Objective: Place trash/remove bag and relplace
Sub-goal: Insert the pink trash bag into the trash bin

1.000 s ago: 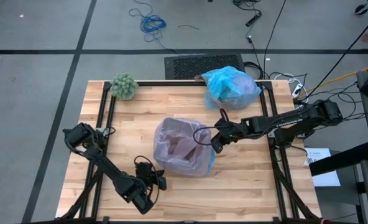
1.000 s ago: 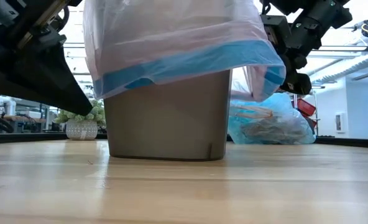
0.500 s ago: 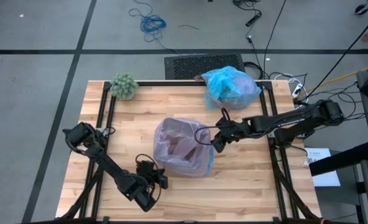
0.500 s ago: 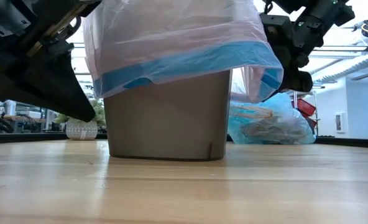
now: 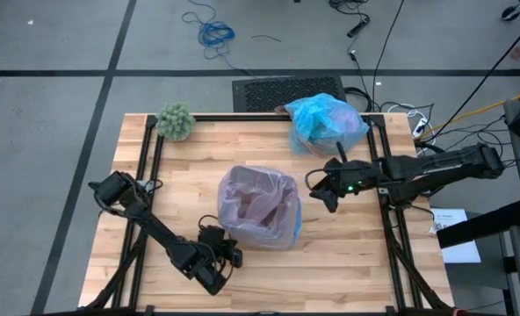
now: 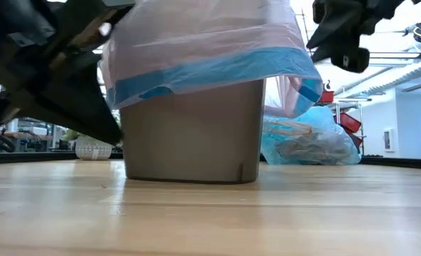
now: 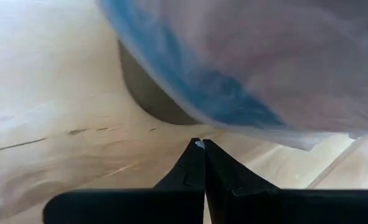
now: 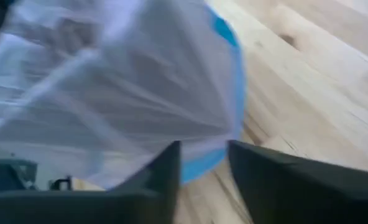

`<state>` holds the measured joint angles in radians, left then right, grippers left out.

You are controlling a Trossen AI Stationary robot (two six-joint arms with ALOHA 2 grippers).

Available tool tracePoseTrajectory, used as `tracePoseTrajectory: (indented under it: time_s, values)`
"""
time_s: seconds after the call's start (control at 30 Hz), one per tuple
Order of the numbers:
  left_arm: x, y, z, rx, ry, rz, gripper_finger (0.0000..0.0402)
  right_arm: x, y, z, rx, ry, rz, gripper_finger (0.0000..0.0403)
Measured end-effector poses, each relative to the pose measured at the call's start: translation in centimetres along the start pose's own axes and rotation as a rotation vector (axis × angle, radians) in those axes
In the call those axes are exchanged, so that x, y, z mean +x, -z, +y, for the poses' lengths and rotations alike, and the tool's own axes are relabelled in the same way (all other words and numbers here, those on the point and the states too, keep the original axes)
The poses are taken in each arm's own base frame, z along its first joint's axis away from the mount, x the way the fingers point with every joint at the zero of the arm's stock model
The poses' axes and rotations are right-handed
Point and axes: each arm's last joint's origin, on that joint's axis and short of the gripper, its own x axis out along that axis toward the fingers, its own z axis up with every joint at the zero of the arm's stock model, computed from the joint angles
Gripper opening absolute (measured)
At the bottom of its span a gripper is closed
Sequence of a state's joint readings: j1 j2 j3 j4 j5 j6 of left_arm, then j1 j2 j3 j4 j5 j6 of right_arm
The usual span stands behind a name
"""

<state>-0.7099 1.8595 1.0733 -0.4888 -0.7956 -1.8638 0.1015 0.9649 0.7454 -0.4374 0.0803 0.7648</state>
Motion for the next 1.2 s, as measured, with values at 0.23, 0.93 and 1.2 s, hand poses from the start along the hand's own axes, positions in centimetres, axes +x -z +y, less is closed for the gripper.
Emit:
tracePoseTrajectory:
  time_s: [0.23,0.93,1.2]
  values:
    - [2.4,-2.1,-1.9,0.092,0.061,0.038,0.0000,-1.7,-0.6,1.5,-0.091,-0.084,-0.041,0.0013]
    - [2.2,-11.1,-6.9,0.278,0.501,0.141,0.0000,-4.3,-1.2,1.7,-0.225,-0.062,-0.222,0.0000]
    - [-4.3,-13.3,-6.6,0.274,0.549,0.054,0.0000,-7.4,-1.3,-0.3,-0.206,0.221,-0.441,0.0000]
